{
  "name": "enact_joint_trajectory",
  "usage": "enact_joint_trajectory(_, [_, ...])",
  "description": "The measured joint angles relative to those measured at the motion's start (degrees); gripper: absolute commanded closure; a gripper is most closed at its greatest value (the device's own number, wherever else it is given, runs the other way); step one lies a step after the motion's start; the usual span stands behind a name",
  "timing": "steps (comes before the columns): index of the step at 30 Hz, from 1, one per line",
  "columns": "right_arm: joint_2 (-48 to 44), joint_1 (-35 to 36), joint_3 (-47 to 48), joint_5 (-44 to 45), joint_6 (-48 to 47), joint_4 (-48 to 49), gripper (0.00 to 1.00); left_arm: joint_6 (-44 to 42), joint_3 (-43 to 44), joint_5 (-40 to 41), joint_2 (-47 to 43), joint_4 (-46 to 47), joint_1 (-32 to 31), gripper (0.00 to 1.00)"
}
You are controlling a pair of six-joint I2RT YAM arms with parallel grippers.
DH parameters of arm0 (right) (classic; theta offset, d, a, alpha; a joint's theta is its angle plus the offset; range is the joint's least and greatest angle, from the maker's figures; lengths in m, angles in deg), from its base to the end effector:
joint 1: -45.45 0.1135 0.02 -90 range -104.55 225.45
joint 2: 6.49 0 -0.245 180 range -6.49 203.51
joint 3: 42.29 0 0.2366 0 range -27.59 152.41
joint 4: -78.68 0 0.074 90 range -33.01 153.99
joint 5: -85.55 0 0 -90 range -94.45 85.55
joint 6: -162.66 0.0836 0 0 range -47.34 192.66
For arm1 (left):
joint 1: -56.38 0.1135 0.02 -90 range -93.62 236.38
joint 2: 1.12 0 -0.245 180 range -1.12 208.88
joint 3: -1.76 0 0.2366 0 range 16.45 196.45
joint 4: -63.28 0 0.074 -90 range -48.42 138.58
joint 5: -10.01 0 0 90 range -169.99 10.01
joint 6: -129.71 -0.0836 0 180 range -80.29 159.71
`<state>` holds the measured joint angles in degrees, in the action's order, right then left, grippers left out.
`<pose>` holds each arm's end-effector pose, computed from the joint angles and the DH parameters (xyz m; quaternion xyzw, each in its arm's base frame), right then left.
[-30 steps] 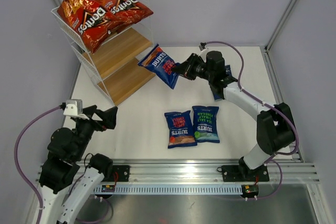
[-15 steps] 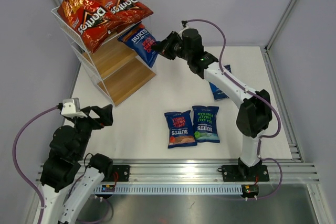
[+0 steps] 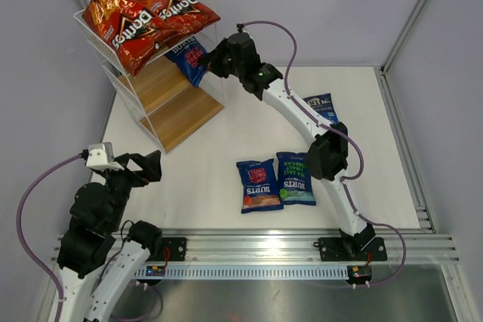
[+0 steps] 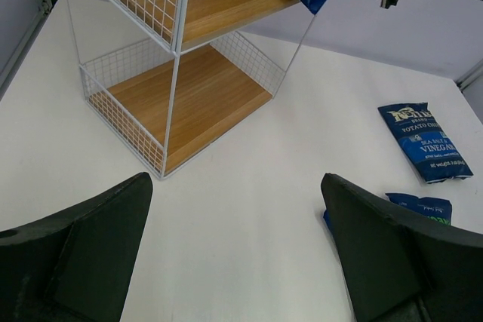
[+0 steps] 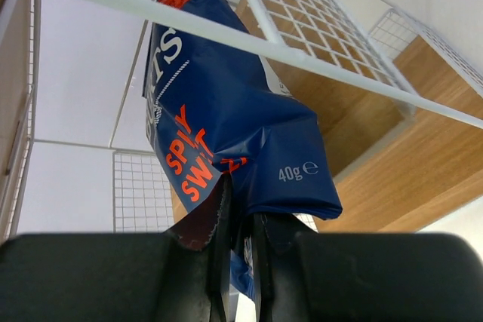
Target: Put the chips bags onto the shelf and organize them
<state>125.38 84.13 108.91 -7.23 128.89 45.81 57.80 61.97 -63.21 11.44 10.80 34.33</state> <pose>0.4346 0.3531 0.3374 0.1050 0.7784 0.4687 0.4043 0.0959 -0.0128 0.3287 -0.0735 0.7314 -0.1288 0.6657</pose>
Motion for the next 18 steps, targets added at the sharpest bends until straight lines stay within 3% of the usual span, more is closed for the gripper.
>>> enact_joint_trajectory(9, [7.85,2.05,11.17,4.74,0.63,-1.33,0.85,0.0,0.02,-0.22,-0.59,-0.02,0.0,0.01])
enact_joint_trajectory(11, [9.42,2.05,12.83,5.33,0.7,-0.98,0.69,0.0,0.0,-0.28,-0.85,0.0,0.0,0.01])
enact_joint_trajectory(14, [11.41,2.05,14.8,6.29,0.7,-0.59,0.58,0.0,0.0,-0.31,-1.31,0.0,0.0,0.01])
enact_joint_trajectory(17, [11.61,2.08,14.86,7.3,0.26,-0.46,0.38,0.0,0.0,-0.48,-1.36,0.02,0.0,0.01])
enact_joint_trajectory(18, [11.61,2.1,14.86,7.67,0.04,0.11,0.36,0.0,0.02,-0.5,-1.36,0.02,0.0,0.01])
